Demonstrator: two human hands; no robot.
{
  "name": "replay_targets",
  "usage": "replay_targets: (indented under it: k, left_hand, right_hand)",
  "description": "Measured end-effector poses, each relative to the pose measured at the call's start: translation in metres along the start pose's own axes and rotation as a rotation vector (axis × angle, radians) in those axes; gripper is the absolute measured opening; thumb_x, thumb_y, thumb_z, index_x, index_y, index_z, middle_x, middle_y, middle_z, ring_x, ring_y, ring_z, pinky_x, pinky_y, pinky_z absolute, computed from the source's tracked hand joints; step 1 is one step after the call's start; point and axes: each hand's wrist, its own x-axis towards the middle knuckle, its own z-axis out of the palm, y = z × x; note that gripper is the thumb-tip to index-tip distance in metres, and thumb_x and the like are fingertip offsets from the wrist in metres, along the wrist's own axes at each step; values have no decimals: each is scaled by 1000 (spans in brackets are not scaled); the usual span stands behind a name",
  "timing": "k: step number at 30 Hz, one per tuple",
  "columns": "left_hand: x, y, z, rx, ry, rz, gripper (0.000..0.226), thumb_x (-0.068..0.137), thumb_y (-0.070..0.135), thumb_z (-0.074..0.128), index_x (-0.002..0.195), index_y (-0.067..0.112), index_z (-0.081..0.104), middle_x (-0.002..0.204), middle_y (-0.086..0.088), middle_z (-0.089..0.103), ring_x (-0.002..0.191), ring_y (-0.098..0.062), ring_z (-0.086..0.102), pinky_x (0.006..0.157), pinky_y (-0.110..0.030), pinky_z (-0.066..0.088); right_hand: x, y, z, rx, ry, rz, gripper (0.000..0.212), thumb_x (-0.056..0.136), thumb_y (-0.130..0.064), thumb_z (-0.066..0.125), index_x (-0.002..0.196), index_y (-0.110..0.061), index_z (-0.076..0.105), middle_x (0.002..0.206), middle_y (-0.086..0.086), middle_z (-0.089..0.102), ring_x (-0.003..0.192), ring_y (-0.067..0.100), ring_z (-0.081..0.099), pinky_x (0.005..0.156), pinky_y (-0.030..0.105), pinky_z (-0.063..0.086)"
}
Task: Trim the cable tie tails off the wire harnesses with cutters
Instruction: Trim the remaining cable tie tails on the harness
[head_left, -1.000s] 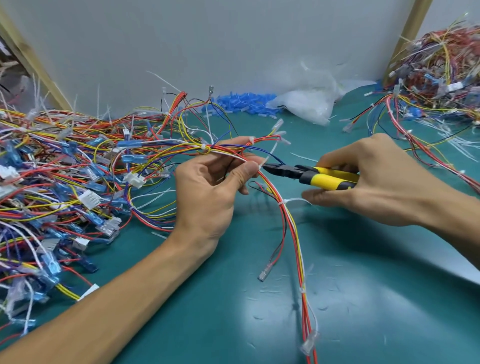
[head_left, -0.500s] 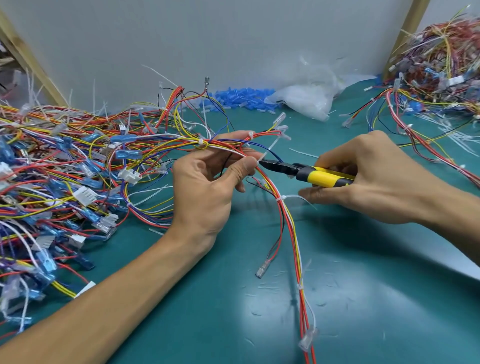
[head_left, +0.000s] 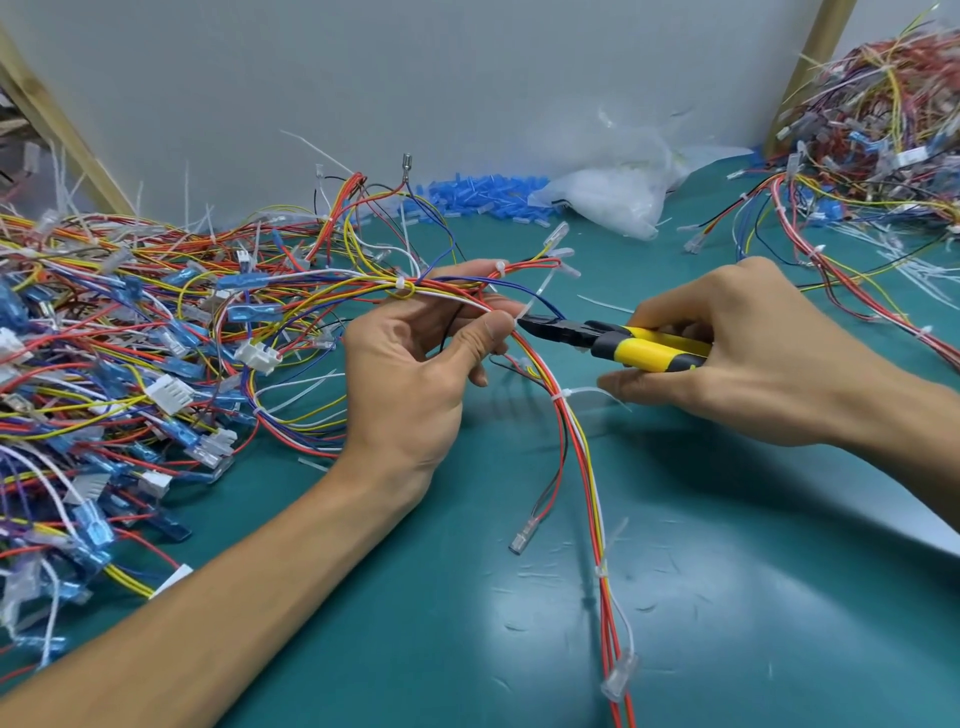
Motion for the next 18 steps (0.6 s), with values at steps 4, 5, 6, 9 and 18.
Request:
replay_targets:
  k: [4, 5, 6, 9, 18]
  left_hand:
    - [0, -2, 0, 29, 8, -2, 29, 90, -5, 71, 106, 19, 73, 90, 0, 80, 68, -12, 65, 52, -23, 48]
    - [0, -3, 0, 37, 8, -1, 29, 90, -5, 71, 106, 20, 73, 90, 0, 80, 68, -12, 65, 51, -22, 48]
    - [0, -3, 0, 43, 8, -1, 29, 90, -4, 71, 107, 20, 73, 90, 0, 80, 69, -12, 66, 51, -23, 48]
    - [0, -2, 0, 55, 11, -4, 30, 91, -3, 71, 108, 21, 73, 92, -1, 80, 68, -14, 65, 52, -24, 49]
    - [-3, 3, 3, 149, 94, -60, 2, 90, 9, 78, 89, 10, 76, 81, -7, 78, 62, -23, 73, 43, -29, 48]
  right_hand:
    - [-1, -1, 1, -51, 3, -2, 45, 71, -73, 65, 75, -29, 70, 53, 3, 52, 53, 25, 40, 51, 35, 37]
    - [-1, -1, 1, -55, 6, -2, 44, 71, -74, 65, 74, -30, 69, 53, 4, 51, 52, 25, 41, 51, 36, 38]
    - [0, -1, 1, -52, 10, 1, 43, 71, -74, 65, 74, -31, 69, 53, 4, 51, 52, 25, 41, 51, 36, 39]
    - [0, -1, 3, -28, 22, 12, 40, 70, -74, 65, 72, -34, 67, 52, 2, 51, 53, 25, 41, 52, 36, 38]
    - [2, 1, 0, 69, 50, 23, 20, 71, -57, 83, 69, -42, 70, 49, 0, 50, 50, 18, 33, 52, 31, 33]
